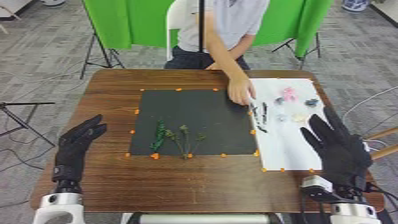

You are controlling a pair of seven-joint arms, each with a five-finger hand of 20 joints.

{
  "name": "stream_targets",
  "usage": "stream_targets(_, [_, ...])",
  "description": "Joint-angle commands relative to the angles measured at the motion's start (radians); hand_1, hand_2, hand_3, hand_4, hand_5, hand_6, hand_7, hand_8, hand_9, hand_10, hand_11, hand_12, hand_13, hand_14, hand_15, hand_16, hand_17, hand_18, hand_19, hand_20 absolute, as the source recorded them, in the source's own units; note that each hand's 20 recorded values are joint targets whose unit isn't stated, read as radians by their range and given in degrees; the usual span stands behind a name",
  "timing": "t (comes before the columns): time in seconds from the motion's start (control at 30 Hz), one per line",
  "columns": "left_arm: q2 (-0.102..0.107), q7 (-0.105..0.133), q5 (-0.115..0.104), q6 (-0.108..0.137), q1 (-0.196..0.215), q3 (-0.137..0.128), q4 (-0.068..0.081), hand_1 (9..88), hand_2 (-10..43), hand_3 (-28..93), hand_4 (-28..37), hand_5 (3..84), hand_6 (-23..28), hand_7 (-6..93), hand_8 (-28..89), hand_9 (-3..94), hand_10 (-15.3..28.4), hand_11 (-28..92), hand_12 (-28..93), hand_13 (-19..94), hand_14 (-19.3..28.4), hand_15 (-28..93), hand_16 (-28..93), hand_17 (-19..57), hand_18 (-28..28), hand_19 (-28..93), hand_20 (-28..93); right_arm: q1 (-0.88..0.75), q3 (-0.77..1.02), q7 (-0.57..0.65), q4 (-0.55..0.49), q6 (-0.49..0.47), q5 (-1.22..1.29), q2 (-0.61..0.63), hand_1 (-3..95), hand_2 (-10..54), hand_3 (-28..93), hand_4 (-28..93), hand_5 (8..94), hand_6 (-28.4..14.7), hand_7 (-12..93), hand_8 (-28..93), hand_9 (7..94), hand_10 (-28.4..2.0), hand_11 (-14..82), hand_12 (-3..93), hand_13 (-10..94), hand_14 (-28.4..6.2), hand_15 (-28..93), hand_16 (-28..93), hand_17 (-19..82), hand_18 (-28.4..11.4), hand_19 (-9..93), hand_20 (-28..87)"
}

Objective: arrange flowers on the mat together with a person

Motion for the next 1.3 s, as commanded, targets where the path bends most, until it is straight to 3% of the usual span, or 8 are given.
stream_targets(0.03, [-0.009,-0.004,0.005,-0.006,0.009,0.005,0.004,25.8,-5.6,71,-25.1,50.1,5.1,10.4,-6,49.8,14.3,18,12,41,16.4,12,-1,13.8,11.1,4,21,-0.011,0.003,0.021,-0.002,-0.018,-0.048,-0.01,3.4,-9.2,73,-20,31.3,-0.7,6,-7,33.3,-14.1,2.3,8.2,24,-11.4,8,3,13,-14.8,1,20])
stream_targets(1.3, [-0.01,-0.019,0.005,-0.002,0.008,0.002,0.01,25.9,-5.4,71,-25.0,50.1,5.2,10.5,-6,50.0,14.3,18,12,41,16.4,12,-1,13.7,11.1,3,21,0.016,-0.009,0.054,0.0,-0.016,-0.089,-0.008,5.6,-9.5,73,-20,33.2,-1.2,6,-7,34.2,-14.6,2.6,9.3,26,-11.5,9,5,15,-15.3,1,21])
